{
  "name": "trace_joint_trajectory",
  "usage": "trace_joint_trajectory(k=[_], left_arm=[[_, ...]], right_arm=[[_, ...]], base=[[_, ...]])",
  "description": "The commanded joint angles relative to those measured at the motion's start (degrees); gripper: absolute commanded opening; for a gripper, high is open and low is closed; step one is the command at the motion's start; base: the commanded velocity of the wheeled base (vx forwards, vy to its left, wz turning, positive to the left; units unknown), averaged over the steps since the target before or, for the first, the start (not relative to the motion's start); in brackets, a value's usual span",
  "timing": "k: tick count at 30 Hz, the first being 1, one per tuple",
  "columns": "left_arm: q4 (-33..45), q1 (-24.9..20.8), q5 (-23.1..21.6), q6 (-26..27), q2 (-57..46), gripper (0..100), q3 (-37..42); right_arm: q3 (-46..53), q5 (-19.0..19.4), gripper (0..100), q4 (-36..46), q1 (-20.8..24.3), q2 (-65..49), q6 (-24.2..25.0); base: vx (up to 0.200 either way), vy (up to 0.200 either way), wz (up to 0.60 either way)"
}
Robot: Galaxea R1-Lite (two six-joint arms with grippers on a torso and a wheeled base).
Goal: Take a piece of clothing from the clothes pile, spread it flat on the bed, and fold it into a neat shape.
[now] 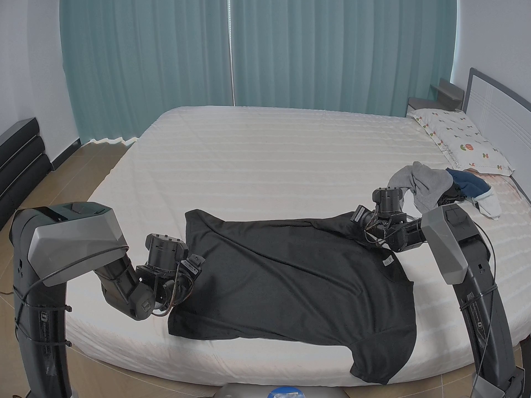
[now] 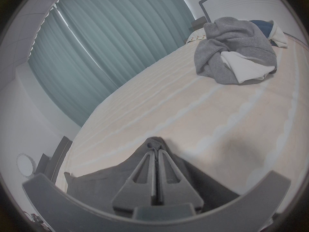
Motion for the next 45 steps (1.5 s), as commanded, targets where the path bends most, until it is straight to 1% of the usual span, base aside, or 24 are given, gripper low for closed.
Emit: trace_joint_trajectory(k=[1, 2, 5, 9, 11, 15, 16, 18, 21, 22, 28, 31, 34, 35, 36, 38, 39, 40, 41, 45], left_arm=[[-0.11, -0.03, 0.04, -0.02, 0.28, 100, 0.03], [-0.11, -0.03, 0.04, -0.02, 0.28, 100, 0.03], [-0.11, -0.03, 0.04, -0.02, 0.28, 100, 0.03], [-0.11, -0.03, 0.04, -0.02, 0.37, 100, 0.03], [-0.11, -0.12, 0.04, -0.02, 0.37, 100, 0.03], [-0.11, -0.12, 0.04, -0.02, 0.45, 100, 0.03], [-0.11, -0.12, 0.04, -0.02, 0.45, 100, 0.03], [-0.11, -0.12, 0.13, -0.11, 0.37, 100, 0.03], [-0.11, -0.12, 0.13, -0.02, 0.45, 100, 0.03], [-0.11, -0.21, 0.13, -0.02, 0.45, 100, 0.03], [-0.11, -0.21, 0.13, -0.02, 0.45, 100, 0.03], [-0.11, -0.21, 0.13, -0.02, 0.45, 100, 0.03], [-0.11, -0.21, 0.13, -0.02, 0.45, 100, 0.03], [-0.11, -0.21, 0.13, -0.02, 0.45, 100, 0.03], [-0.11, -0.21, 0.13, -0.02, 0.45, 100, 0.03], [-0.11, -0.21, 0.13, -0.02, 0.45, 100, 0.03], [-0.11, -0.21, 0.13, 0.07, 0.45, 100, 0.03], [-0.11, -0.21, 0.13, 0.07, 0.45, 100, 0.03], [-0.11, -0.21, 0.13, -0.02, 0.45, 100, 0.03], [-0.11, -0.21, 0.13, -0.02, 0.45, 100, 0.03]], right_arm=[[-1.28, -0.24, 0, -1.96, -1.37, 1.12, -0.28], [-1.28, -0.24, 0, -2.58, -1.55, 0.95, -0.28], [-1.28, -0.77, 0, -8.73, -2.95, 0.16, -0.28], [-1.28, -0.68, 0, -12.24, -4.53, -0.55, -0.28], [-1.28, 0.02, 0, -13.56, -5.24, -0.46, -0.46], [-1.28, 2.04, 0, -16.29, -5.41, 2.44, -3.36], [-1.28, 2.13, 0, -16.46, -5.41, 2.62, -3.62], [-1.28, 2.22, 0, -17.69, -5.59, 3.32, -5.73], [-1.28, 2.22, 0, -18.49, -6.03, 3.5, -6.17], [-1.28, 2.4, 100, -18.57, -6.03, 3.58, -6.17], [-1.28, 1.96, 100, -17.34, -6.91, 3.76, -6.0], [5.47, 2.13, 100, -18.31, -8.23, 0.68, -6.08], [13.29, 3.1, 100, -19.8, -9.1, -3.71, -5.91], [13.29, 3.1, 100, -19.8, -9.1, -3.71, -5.91], [18.74, 5.03, 100, -21.56, -9.46, -6.44, -6.08], [21.55, 6.53, 100, -22.26, -9.54, -7.58, -6.17], [25.86, 8.72, 100, -23.06, -9.54, -9.6, -6.52], [27.71, 9.69, 100, -23.23, -9.54, -10.39, -7.23], [29.11, 10.31, 100, -23.23, -9.46, -10.83, -8.19], [30.34, 10.57, 100, -23.32, -9.02, -10.39, -12.5]], base=[[0.0, 0.0, 0.0], [0.0, 0.0, 0.0], [0.0, 0.0, 0.0], [0.0, 0.0, 0.0], [0.0, 0.0, 0.0], [0.0, 0.0, 0.0], [0.0, 0.0, 0.0], [0.0, 0.0, 0.0], [0.0, 0.0, 0.0], [0.0, 0.0, 0.0], [0.0, 0.0, 0.0], [0.0, 0.0, 0.0], [0.0, 0.0, 0.0], [0.0, 0.0, 0.0], [0.0, 0.0, 0.0], [0.0, 0.0, 0.0], [0.0, 0.0, 0.0], [0.0, 0.0, 0.0], [0.0, 0.0, 0.0], [0.0, 0.0, 0.0]])
